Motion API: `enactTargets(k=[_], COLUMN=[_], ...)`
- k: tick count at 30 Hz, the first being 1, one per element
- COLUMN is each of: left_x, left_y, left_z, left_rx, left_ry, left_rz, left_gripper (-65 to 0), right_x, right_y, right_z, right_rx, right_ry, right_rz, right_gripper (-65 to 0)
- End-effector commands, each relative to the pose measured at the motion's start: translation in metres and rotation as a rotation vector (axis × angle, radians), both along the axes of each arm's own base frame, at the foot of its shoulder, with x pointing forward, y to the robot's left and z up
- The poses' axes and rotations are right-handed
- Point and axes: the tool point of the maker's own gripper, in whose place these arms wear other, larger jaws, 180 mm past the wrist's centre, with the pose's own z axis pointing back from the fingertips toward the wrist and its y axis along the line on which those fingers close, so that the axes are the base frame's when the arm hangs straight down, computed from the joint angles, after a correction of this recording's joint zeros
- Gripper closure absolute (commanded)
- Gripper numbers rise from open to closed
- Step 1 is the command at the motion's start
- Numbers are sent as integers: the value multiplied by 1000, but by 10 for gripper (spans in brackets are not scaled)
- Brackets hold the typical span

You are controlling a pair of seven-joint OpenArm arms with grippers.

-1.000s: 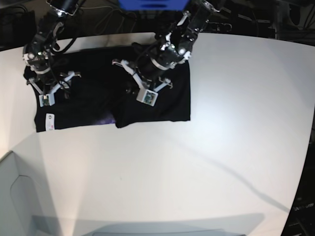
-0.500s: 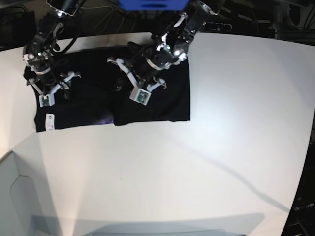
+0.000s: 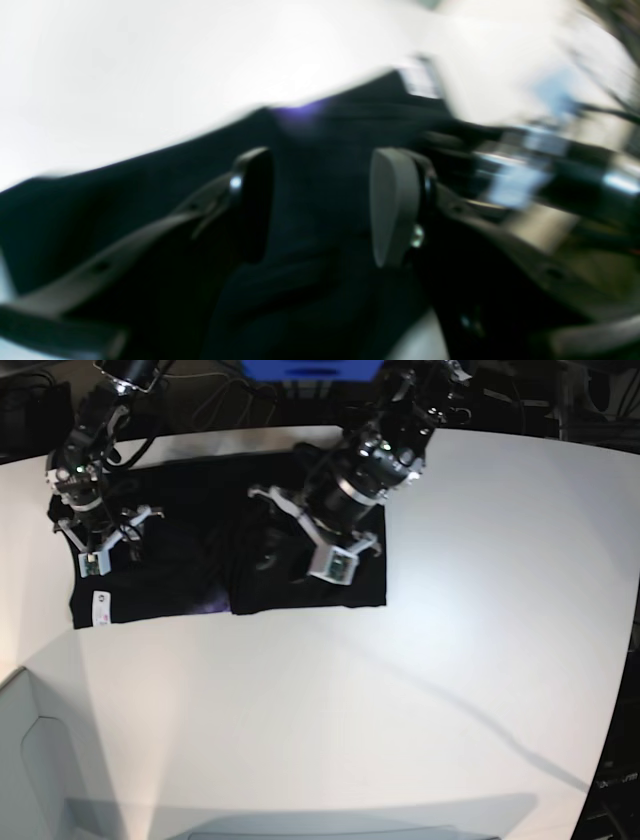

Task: Fold the T-shirt properly
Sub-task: 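Fold the strip end with the left gripper toward the right gripper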

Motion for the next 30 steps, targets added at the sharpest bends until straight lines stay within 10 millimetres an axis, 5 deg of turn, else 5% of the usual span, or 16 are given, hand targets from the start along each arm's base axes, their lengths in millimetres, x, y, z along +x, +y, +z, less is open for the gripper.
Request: enactTargets(k=[1, 5, 8, 15, 22, 26, 30], left_x=[6, 10, 1, -36, -52, -54, -34], left_y=[15, 73, 74, -3, -74, -87, -72], left_z=[6, -17, -32, -61, -51, -44, -27], left_rx=[2, 83, 119, 134, 142, 143, 128], left_ry=[-27, 19, 53, 110, 29, -9, -46], left_rz=[43, 169, 136, -153, -407, -461, -394], left_gripper=[-295, -259, -240, -240, -240, -240, -241], right_x=[9, 9, 9, 9, 9, 11, 17], right_y=[-2, -2, -1, -1, -3, -4, -6], right_z=[12, 12, 12, 12, 13, 20, 40], right_rx=[-5, -5, -3, -2, -7, -18, -50], right_ry=[-51, -51, -51, -51, -52, -70, -120], right_rz=[5, 5, 5, 5, 4, 7, 8], right_gripper=[-348, -348, -348, -348, -348, -352, -352])
